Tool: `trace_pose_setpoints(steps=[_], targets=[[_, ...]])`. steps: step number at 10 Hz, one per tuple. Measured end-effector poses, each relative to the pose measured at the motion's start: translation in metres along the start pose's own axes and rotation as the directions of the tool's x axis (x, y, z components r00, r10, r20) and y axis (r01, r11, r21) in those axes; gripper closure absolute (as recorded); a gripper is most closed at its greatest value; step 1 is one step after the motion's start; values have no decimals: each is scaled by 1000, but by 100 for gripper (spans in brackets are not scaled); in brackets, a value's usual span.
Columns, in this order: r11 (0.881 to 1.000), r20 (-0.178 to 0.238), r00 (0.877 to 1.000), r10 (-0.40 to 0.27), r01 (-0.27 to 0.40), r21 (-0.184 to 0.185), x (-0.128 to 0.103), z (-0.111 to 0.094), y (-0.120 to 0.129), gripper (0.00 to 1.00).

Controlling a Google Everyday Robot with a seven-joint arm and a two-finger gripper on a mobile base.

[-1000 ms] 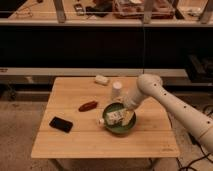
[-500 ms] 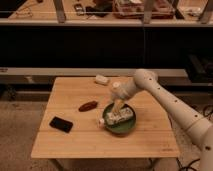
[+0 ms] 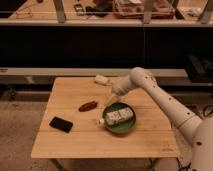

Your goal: Place the pepper on the white sponge

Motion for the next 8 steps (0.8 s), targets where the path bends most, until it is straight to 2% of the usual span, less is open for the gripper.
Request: trace_pose_setpoints(steps=[1,3,5,6,8], targets=[[1000,-14,1000,-15,14,-18,1,5,6,20],[991,-67,994,-85,77,-110,3,41,33,20],[981,-84,990,-113,98,-169,1,71,46,20],[978,-78,990,-116,100,-184,-4,84,49,20],[978,-58,993,-98,86,-189,-13,100,45,20]])
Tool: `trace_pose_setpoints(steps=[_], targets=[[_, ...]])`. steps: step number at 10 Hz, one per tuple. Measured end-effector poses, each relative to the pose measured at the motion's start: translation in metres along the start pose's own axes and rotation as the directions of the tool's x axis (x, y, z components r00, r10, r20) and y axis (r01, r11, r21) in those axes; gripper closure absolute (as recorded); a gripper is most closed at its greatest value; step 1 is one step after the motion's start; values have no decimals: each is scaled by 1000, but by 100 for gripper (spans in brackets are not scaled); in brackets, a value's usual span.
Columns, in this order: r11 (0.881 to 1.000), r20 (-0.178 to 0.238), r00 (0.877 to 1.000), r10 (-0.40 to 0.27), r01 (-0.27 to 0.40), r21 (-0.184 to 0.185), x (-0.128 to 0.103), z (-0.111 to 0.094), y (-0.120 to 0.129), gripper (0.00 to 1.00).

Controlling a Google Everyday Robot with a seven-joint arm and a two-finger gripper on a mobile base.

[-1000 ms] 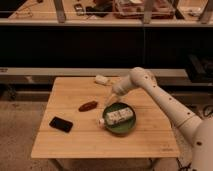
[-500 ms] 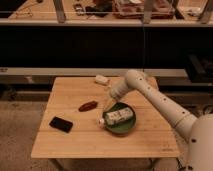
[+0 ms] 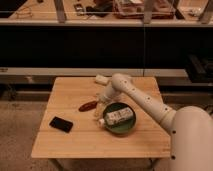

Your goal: Place the pepper on the white sponge

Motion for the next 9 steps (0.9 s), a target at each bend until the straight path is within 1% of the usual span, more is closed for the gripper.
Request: trace_pose_setpoints(steps=[1,2,4,5,6,7,9], targets=[[1000,10,1000,6,-6,8,-3,5,-8,20],[1000,4,1000,2,-2,14,-3,9,-12,20],[1000,-28,999,-15,16,24,5,18,-17,20],[1000,-29,999,-12,13,27,9,21,-18,24],[1000,-13,1000,-5,6,30,9,23,-18,34],[999,15,1000,-2,1,34,7,23,-18,46],[999,58,998,9,-11,36,3,22,-18,63]])
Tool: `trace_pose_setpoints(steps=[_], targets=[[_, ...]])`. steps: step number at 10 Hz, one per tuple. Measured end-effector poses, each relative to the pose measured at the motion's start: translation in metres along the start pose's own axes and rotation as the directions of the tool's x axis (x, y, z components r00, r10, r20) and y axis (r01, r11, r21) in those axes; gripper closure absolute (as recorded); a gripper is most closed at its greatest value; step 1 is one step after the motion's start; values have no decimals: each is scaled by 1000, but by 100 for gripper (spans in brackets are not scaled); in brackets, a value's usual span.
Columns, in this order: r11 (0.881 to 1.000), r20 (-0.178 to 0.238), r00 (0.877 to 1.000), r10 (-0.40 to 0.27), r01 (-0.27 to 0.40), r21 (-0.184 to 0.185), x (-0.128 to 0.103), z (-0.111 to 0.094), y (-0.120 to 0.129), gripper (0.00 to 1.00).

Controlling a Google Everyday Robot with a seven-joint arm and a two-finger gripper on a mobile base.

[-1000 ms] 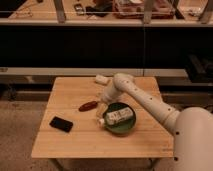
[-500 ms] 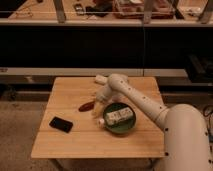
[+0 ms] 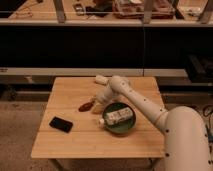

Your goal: Place the pepper on the white sponge

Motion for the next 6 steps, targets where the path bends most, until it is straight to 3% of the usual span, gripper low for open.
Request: trace_pose_setpoints(steps=[3,4,6], targets=[[998,41,998,48,-49,29,3,-11,-8,94],[997,67,996,66,-69,44,-1,-22,-12,99],[993,119,990,72,-83,87,-18,-53,-25,100]])
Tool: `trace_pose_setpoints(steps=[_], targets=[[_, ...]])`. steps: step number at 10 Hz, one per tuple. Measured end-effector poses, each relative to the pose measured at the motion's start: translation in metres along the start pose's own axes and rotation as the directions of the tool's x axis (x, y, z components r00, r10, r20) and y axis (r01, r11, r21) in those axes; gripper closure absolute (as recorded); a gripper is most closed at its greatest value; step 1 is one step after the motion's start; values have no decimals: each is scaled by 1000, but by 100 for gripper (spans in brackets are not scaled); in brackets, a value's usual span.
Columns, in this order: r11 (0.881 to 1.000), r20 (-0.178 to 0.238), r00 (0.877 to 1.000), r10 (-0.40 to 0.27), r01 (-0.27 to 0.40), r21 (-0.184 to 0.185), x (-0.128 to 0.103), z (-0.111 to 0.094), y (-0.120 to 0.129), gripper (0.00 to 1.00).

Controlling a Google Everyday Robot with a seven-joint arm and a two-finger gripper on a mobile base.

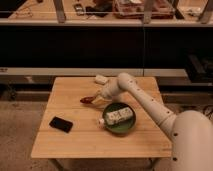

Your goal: Place the pepper on the white sponge

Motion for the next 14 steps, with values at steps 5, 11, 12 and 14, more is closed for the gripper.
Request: trace_pose_setpoints(steps=[5,11,12,14], targets=[[988,12,995,-94,92,126,-72,-77,-53,100],[990,3,1000,-5,5,139,-43,-121,-51,100],[989,6,1000,-10,9,145,-44,-125,-53,100],[986,-2,1000,-22,22,163,-44,-132,-59,100]])
